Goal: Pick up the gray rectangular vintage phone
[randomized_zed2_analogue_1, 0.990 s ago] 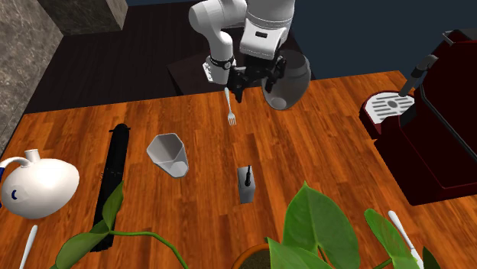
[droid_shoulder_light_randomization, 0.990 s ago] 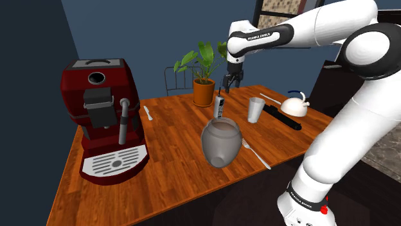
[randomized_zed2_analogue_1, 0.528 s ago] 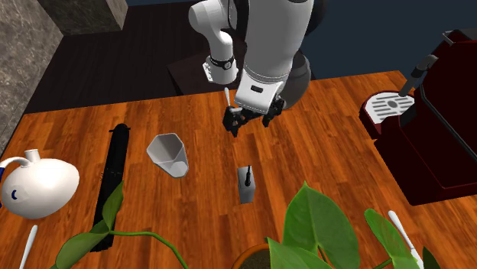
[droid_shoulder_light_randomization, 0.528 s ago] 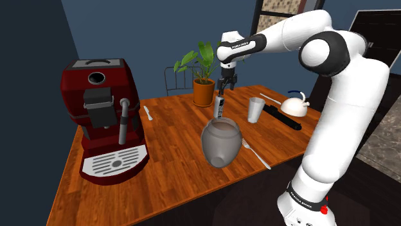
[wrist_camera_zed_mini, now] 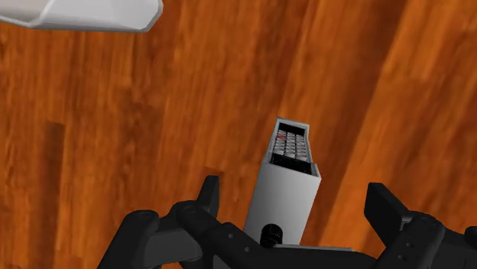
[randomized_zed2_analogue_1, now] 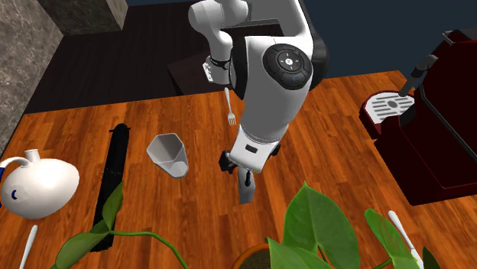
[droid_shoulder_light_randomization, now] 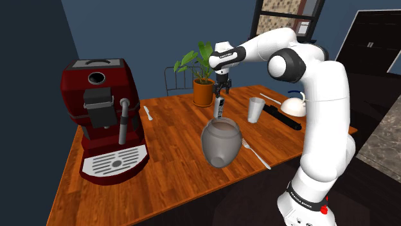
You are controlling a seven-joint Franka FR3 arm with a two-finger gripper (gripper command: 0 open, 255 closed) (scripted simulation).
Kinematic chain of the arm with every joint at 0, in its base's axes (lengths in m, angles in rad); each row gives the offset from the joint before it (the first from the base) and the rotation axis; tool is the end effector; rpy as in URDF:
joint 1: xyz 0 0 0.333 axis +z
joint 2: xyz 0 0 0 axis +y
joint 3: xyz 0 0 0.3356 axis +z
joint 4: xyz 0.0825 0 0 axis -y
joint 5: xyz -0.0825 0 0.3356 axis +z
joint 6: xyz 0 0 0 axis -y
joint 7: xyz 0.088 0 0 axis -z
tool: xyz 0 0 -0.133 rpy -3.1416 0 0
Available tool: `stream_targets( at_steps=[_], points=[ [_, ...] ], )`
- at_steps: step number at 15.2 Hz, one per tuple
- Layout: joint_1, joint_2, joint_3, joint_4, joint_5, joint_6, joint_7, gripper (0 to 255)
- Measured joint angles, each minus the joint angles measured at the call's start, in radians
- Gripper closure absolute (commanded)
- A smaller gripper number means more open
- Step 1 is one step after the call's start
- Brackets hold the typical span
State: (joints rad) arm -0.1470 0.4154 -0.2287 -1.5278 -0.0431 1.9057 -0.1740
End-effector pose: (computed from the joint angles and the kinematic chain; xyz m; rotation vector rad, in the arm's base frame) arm 0.5973 -0.2175 0.4315 3.0093 -0.2555 -0.0940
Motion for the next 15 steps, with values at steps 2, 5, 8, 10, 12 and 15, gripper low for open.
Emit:
stream_targets(
  at_steps=[2, 5, 8, 10, 12, 15],
  points=[
    [-0.002, 0.014, 0.0, -0.002, 0.002, 0.015, 0.001, 0],
    [-0.004, 0.029, 0.001, -0.022, 0.004, 0.049, 0.003, 0],
    [-0.005, 0.04, 0.001, -0.038, 0.006, 0.075, 0.004, 255],
    [-0.006, 0.04, 0.002, -0.04, 0.006, 0.078, 0.003, 255],
    [-0.006, 0.039, 0.002, -0.04, 0.006, 0.079, 0.004, 255],
    [-0.005, 0.039, 0.002, -0.04, 0.006, 0.08, 0.004, 255]
  ],
)
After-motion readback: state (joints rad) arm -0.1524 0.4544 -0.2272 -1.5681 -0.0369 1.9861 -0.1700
